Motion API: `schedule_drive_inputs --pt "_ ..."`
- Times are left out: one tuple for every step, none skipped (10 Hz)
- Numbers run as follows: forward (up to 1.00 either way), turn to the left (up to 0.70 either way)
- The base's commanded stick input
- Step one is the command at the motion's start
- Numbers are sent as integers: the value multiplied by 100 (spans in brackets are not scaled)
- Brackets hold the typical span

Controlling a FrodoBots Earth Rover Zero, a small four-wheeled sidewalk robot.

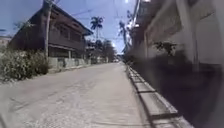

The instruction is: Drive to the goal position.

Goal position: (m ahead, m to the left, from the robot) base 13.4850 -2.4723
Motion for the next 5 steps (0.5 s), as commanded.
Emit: schedule_drive_inputs --pt "85 -10" --pt "85 -26" --pt "85 -34" --pt "85 -34" --pt "85 -34"
